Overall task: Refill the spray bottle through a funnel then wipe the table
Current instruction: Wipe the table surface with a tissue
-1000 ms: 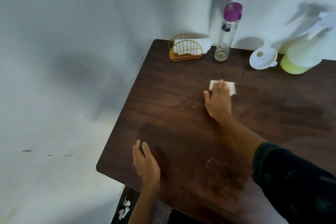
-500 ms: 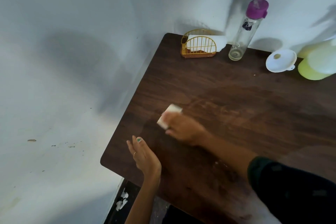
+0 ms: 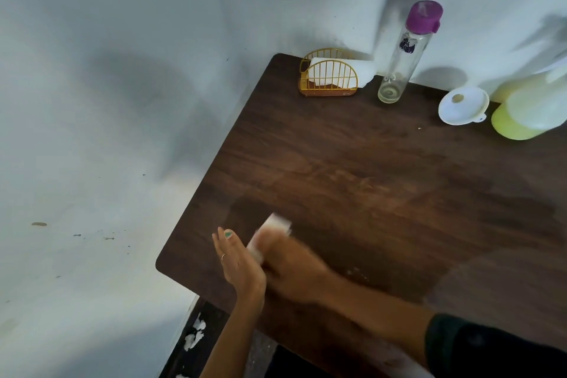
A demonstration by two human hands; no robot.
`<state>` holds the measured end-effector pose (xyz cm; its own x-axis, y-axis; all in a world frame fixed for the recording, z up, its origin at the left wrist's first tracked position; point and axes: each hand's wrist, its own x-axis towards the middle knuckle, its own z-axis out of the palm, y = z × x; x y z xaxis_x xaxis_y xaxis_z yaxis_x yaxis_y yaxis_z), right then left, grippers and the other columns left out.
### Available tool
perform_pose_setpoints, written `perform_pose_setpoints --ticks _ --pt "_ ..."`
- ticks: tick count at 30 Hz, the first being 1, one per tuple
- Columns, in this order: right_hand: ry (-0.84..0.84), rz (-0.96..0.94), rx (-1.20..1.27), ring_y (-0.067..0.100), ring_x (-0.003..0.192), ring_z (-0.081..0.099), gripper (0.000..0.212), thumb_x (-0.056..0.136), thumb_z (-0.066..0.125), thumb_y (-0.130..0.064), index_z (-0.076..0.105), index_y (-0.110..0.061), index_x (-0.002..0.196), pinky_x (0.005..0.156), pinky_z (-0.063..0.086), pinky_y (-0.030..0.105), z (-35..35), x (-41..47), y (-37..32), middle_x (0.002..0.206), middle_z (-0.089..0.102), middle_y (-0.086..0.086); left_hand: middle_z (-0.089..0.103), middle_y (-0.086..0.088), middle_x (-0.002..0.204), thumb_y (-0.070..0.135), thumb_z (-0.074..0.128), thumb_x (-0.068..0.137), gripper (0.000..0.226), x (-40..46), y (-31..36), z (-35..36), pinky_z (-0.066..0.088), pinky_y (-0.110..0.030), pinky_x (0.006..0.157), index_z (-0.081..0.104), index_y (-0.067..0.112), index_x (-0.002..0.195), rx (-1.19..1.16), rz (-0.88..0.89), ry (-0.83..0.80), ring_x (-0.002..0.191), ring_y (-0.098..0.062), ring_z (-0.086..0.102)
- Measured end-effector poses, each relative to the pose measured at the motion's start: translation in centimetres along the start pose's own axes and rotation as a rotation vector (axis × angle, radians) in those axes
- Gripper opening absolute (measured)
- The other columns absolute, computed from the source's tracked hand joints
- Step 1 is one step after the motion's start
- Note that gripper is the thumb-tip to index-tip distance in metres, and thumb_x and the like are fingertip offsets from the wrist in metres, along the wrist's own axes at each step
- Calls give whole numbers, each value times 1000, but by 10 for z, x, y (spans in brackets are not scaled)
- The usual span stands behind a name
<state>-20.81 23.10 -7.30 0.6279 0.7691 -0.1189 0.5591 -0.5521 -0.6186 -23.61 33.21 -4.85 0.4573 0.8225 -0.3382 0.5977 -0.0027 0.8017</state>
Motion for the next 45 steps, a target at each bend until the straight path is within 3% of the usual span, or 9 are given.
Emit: perform_pose_setpoints --ticks 5,13,16,21,26,31,37,41,45 --pt "-237 -386 -173 28 136 34 56 94 43 -41 45 -3 135 117 21 37 17 -28 -10 141 46 18 24 -2 160 60 19 98 66 -2 -6 2 23 -48 119 23 24 152 -30 -28 -7 144 -25 29" --pt "342 644 -194 32 137 33 60 97 23 -43 38 -3 140 115 26 44 -145 -16 186 147 38 20 25 -1 160 59 16 93 71 -17 -4 1 17 -44 121 23 21 152 -9 5 -40 146 -22 25" --pt "421 747 -184 32 143 21 63 98 28 -43 28 0 145 119 15 42 -136 -10 178 153 26 20 23 -1 160 60 16 94 71 -20 -6 1 17 -45 121 21 21 153 5 9 -58 147 -22 24" --pt "98 120 -77 27 140 30 75 89 38 -59 35 -8 144 115 27 42 -26 -34 42 150 36 13 23 -5 160 48 20 102 59 -21 -6 5 16 -42 121 24 17 152 97 26 -42 147 -24 23" --pt "-244 -471 -350 25 142 25 66 95 35 -50 34 -3 142 119 10 38 15 -73 12 148 37 15 27 -3 159 82 9 82 92 -21 -9 9 23 -52 118 24 23 151 111 27 -52 144 -27 30" --pt "136 28 -300 25 131 45 59 89 49 -47 49 -9 135 114 22 29 -80 -69 125 139 51 12 24 -2 160 63 11 89 78 -23 -7 7 17 -47 121 22 19 152 153 42 -69 146 -25 25" --pt "360 813 -187 32 143 21 79 94 6 -56 32 0 143 118 17 44 -161 -86 223 152 28 21 25 -2 160 62 13 91 75 -34 -11 12 17 -48 121 22 19 152 162 22 -88 146 -26 26" --pt "359 455 -119 31 132 42 67 88 48 -50 44 -4 137 115 21 33 -83 -80 119 140 47 17 24 -3 160 58 15 95 70 -40 -11 17 15 -47 121 21 17 152 156 46 -98 147 -25 24" --pt "-106 -247 -302 22 135 41 68 91 30 -57 47 -9 136 113 31 37 0 -121 24 141 50 9 25 -6 160 48 18 103 61 -47 -9 21 13 -44 121 24 13 152 163 100 -70 147 -23 22"
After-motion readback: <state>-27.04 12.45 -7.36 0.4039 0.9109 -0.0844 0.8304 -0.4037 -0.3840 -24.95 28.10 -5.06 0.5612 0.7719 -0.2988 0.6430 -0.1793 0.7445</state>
